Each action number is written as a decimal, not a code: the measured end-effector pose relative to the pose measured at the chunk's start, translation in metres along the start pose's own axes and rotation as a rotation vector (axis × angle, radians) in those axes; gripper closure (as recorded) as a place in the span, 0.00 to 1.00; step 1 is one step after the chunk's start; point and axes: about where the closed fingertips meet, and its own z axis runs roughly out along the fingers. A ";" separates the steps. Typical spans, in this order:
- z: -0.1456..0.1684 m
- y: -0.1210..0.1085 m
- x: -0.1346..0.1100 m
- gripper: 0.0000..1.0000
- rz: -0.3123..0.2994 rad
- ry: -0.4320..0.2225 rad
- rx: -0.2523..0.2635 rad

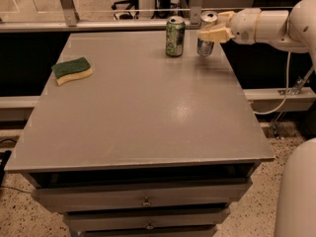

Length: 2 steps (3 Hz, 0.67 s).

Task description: Move redbull can near green can

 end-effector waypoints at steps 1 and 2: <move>0.010 -0.004 0.009 0.90 0.035 -0.004 -0.004; 0.020 -0.003 0.017 0.66 0.073 -0.004 -0.016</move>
Offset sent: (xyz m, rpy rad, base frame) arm 0.0246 0.0067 -0.0249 0.0654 0.0997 -0.0021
